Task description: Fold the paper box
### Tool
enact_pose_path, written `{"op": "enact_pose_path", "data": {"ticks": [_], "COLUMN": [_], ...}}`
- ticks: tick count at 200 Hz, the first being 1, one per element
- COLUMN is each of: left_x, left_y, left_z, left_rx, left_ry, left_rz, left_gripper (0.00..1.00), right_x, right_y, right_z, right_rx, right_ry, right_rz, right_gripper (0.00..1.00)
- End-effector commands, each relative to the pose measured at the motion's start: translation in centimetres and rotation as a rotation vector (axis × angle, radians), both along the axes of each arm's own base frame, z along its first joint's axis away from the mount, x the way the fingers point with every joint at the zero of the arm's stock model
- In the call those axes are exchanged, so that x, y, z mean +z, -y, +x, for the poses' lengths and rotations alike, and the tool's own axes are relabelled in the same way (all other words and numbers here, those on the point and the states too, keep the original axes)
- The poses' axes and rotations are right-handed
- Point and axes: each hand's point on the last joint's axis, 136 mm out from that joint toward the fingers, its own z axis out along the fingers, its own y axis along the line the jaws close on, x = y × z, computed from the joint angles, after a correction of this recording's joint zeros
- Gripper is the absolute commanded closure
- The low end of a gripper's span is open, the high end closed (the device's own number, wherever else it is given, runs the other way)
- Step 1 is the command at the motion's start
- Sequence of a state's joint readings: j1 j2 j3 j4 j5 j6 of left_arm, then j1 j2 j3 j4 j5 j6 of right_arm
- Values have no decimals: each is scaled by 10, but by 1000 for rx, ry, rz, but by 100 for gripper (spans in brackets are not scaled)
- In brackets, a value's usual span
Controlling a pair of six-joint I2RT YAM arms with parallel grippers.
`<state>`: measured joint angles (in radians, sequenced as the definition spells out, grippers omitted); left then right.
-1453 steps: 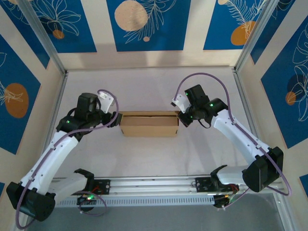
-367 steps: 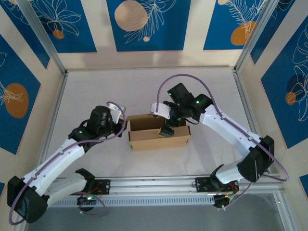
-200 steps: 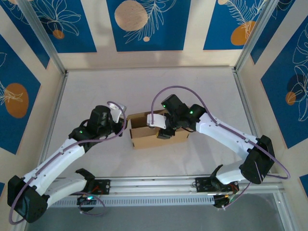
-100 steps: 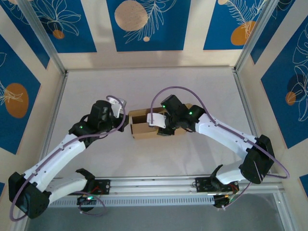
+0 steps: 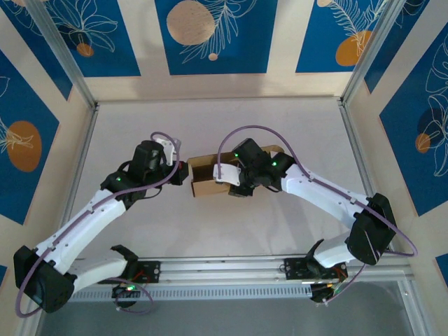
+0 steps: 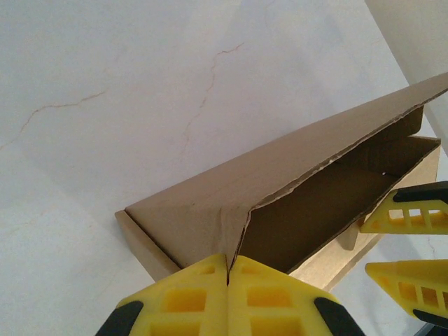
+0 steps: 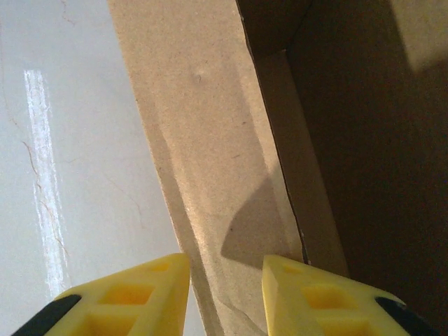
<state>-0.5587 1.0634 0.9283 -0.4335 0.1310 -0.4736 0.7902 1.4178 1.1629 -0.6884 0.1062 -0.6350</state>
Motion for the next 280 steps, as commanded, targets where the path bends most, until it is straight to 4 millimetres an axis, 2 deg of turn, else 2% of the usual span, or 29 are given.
{"op": "enact_pose_path", "data": {"ticks": [1, 9, 23, 35, 55, 85, 101, 116, 129, 150, 168, 195, 219, 242, 267, 280], "left_x": [4, 5, 5, -1, -12, -26, -31, -34, -37, -40, -42, -47, -48, -47, -47, -49], "left_y": [9, 8, 7, 5, 5, 5, 5, 3, 3, 4, 5, 5, 6, 7, 8, 9], "left_z": [-5, -3, 0, 3, 7, 16, 20, 25, 27, 33, 35, 38, 40, 41, 42, 43], "left_rx": [-17, -11, -2, -1, -7, -1, 1, 10, 13, 12, 10, 9, 6, -1, -7, -12], "left_ry": [-26, -19, -5, -10, -35, -54, -70, -84, -95, -107, -115, -130, -135, -132, -136, -140], "left_rz": [-57, -54, -37, -4, 32, 60, 66, 67, 68, 61, 61, 62, 64, 66, 70, 75], "left_gripper": [100, 100, 100, 100, 100, 100, 100, 100, 100, 100, 100, 100, 100, 100, 100, 100], "right_x": [-6, -4, 4, 15, 33, 39, 54, 73, 85, 96, 96, 82, 62, 53, 51, 62], "right_y": [-1, -2, -4, -7, -9, -9, -11, -13, -14, -9, -5, -3, -1, -2, -4, -5], "right_z": [-1, 0, 1, 1, 4, 16, 22, 19, 18, 19, 18, 7, -2, 7, 21, 27], "right_rx": [-11, -10, -3, 13, 16, -25, -93, -104, -91, -69, -63, -10, 56, 85, 81, 35], "right_ry": [-19, -17, 2, 33, 81, 112, 110, 93, 138, 238, 298, 364, 413, 533, 596, 595], "right_rz": [-8, -4, 14, 40, 80, 93, 132, 200, 239, 248, 235, 201, 125, 60, 57, 108], "right_gripper": [65, 62, 47, 42, 41, 47, 48, 42, 33, 22, 12, 0, 1, 1, 1, 1]}}
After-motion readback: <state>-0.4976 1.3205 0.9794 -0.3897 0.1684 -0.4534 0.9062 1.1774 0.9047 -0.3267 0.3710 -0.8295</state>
